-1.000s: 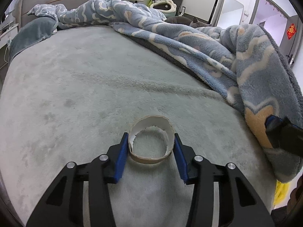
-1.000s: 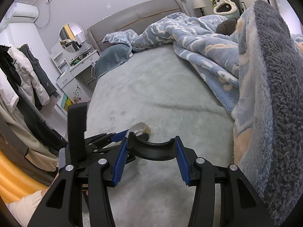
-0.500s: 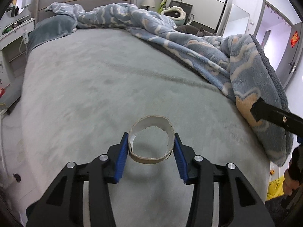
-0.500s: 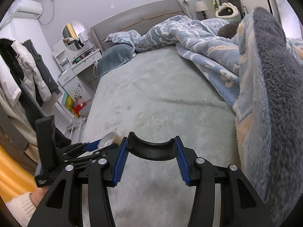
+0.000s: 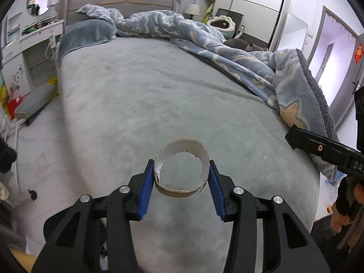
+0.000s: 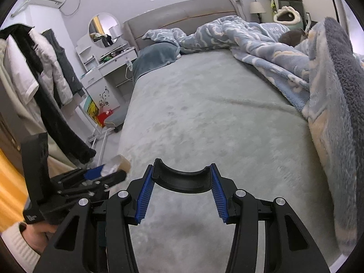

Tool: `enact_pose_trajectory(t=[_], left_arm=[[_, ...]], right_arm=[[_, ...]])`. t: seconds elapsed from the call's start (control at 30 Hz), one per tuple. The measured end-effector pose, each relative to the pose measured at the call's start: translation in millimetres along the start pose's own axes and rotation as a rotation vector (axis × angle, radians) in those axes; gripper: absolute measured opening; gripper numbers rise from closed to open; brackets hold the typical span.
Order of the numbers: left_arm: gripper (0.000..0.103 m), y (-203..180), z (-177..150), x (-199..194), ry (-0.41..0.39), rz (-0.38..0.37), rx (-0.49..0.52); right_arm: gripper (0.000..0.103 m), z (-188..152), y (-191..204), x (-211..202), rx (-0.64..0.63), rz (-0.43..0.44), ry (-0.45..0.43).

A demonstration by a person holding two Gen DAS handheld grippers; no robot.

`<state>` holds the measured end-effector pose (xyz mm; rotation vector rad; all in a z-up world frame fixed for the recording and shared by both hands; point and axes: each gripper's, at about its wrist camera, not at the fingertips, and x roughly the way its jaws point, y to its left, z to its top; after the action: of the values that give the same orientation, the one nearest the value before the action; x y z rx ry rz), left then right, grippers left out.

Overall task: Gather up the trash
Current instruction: 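Carry the tape core and black piece over the green bin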

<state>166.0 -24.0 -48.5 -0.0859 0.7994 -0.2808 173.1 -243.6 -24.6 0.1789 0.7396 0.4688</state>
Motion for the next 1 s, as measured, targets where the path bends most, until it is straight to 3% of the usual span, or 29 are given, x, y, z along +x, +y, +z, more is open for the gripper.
enact_pose_trajectory(t=[0.47,0.77,1.0], left_arm=[[0.048,61.0,-41.7,-55.8,0.008,0.094,-0.135],[0.048,113.4,-70.1,-57.9,0.077,0.156,-0.244],[0.048,149.8,-102.2,-44.5,0.188,0.197,-0.285]], right_arm=[[0.049,-10.6,83.2,21.0,-0.099,0.084,0.077],[0.049,-13.4,128.2,34.0,-0.138,0.139,0.102],[0.049,-17.0,165.8,51.6,-0.179,0.172,0.13]])
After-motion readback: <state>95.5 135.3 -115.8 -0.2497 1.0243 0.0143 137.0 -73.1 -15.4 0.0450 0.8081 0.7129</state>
